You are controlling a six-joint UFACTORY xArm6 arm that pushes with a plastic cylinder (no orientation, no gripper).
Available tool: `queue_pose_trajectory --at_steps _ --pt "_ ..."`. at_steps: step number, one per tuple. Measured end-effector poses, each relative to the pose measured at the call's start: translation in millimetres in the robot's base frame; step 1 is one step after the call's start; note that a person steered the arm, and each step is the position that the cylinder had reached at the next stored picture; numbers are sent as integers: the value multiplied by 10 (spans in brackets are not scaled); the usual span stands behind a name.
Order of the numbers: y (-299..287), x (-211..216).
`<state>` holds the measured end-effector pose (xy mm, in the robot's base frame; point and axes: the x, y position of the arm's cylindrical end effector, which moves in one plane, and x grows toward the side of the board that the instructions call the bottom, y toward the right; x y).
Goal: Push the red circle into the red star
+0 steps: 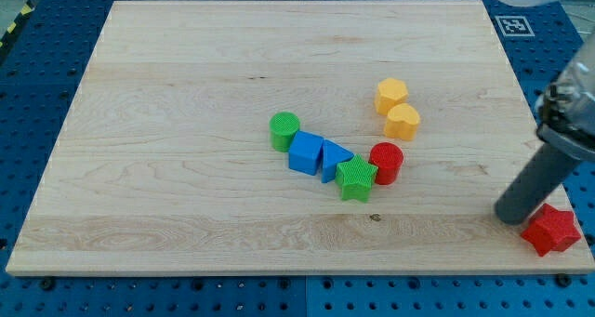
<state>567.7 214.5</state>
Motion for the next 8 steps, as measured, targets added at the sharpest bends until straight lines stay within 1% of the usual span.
queue_pose_trajectory --at_steps 2,4,6,7,8 --pt "-123 -137" --pt "-394 -282" --pt "-402 -558" --pt "-514 -560" --pt "-789 -571"
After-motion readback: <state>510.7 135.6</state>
